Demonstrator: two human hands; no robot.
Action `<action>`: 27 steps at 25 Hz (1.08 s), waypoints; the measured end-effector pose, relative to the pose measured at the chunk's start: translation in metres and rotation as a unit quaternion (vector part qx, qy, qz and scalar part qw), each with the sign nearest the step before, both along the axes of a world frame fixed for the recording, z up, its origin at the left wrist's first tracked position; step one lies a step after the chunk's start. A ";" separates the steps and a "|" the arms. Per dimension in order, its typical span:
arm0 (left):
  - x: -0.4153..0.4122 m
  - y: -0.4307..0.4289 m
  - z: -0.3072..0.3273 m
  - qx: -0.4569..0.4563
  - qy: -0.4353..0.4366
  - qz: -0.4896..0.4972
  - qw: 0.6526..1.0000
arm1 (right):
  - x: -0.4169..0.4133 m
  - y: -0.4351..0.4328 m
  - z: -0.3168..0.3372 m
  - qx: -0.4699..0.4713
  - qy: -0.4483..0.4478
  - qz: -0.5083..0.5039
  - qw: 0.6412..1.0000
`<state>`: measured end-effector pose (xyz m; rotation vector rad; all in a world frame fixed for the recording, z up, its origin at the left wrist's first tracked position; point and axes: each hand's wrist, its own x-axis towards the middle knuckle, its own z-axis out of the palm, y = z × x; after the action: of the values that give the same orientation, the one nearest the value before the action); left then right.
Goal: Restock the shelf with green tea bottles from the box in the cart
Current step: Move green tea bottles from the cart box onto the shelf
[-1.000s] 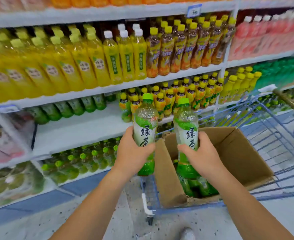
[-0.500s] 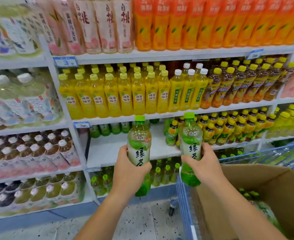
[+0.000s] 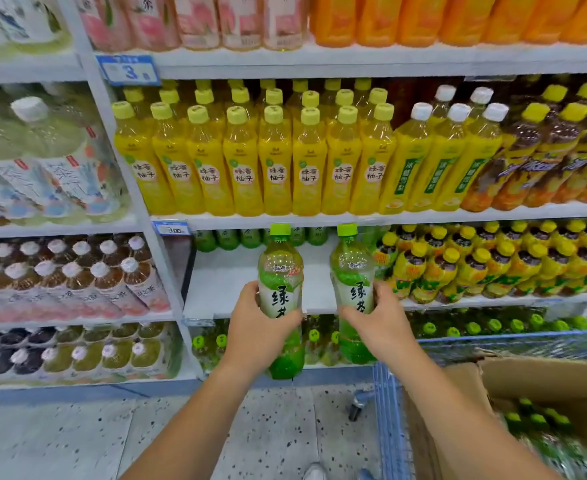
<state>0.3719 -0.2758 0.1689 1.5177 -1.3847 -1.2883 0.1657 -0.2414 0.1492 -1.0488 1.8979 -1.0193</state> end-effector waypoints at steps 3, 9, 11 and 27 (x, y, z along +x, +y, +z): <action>-0.006 -0.013 -0.018 0.019 -0.022 0.011 1.000 | -0.007 -0.016 -0.015 0.026 0.005 0.031 0.999; -0.030 -0.058 -0.078 0.024 -0.061 -0.012 0.998 | -0.027 -0.046 -0.076 0.043 -0.016 0.019 0.999; -0.038 -0.079 -0.105 0.016 -0.073 -0.016 0.997 | -0.035 -0.059 -0.101 0.041 -0.016 0.002 0.999; -0.060 -0.205 -0.234 -0.150 -0.032 -0.057 0.987 | -0.050 -0.170 -0.223 -0.160 0.041 -0.065 0.984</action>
<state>0.3119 -0.4811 -0.0653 1.2996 -1.6442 -1.0467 0.1154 -0.4110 -0.0736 -1.1717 1.9303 -1.4112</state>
